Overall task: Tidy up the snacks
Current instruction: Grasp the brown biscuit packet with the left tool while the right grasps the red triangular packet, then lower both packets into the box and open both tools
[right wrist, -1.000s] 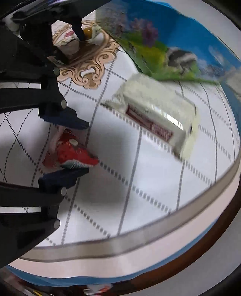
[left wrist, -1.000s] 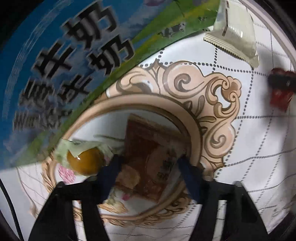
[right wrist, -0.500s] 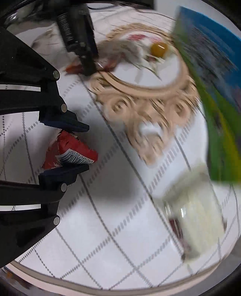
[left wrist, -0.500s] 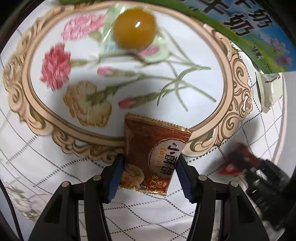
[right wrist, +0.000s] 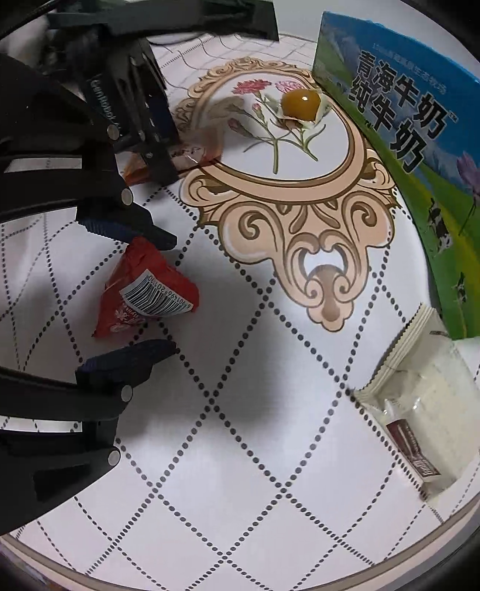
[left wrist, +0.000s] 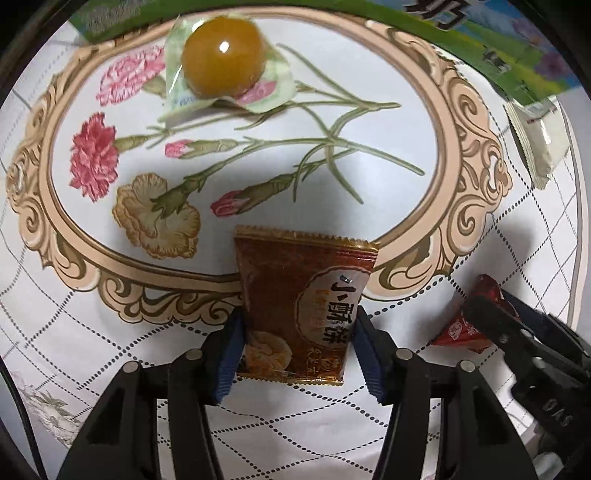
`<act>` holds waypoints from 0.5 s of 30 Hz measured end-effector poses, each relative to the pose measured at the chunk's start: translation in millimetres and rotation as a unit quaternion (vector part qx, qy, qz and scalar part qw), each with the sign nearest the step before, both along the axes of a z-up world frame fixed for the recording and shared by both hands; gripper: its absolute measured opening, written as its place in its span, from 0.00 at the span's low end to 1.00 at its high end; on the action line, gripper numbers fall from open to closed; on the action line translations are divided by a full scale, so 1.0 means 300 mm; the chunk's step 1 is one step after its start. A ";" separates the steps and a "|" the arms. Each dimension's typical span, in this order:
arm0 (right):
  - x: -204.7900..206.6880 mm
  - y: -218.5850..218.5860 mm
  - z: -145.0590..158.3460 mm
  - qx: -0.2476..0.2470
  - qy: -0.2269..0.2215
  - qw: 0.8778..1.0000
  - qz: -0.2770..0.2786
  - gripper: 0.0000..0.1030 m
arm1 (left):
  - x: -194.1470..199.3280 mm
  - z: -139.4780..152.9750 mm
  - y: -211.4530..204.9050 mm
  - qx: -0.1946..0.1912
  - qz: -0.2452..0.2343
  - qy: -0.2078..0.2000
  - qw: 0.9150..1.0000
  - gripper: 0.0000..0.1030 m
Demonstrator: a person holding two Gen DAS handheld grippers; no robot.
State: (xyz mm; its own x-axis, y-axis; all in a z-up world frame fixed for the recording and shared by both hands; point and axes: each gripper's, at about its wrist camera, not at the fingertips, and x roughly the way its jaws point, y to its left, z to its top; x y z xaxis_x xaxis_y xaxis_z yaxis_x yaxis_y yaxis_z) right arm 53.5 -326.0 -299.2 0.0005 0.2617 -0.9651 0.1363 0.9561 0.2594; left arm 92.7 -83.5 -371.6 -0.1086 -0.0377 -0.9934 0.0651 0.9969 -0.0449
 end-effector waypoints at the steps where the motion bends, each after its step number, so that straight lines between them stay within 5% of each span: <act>1: -0.003 0.012 0.000 -0.013 -0.006 1.000 0.007 0.49 | 0.001 0.010 -0.024 0.004 -0.004 -0.005 1.000 0.52; 4: -0.024 0.044 -0.013 -0.023 -0.008 0.999 0.021 0.36 | -0.013 0.022 -0.060 0.011 -0.016 -0.014 1.000 0.51; 15: -0.013 0.077 0.040 -0.005 -0.011 1.000 0.021 0.33 | -0.007 0.105 -0.069 -0.006 -0.021 -0.035 0.999 0.51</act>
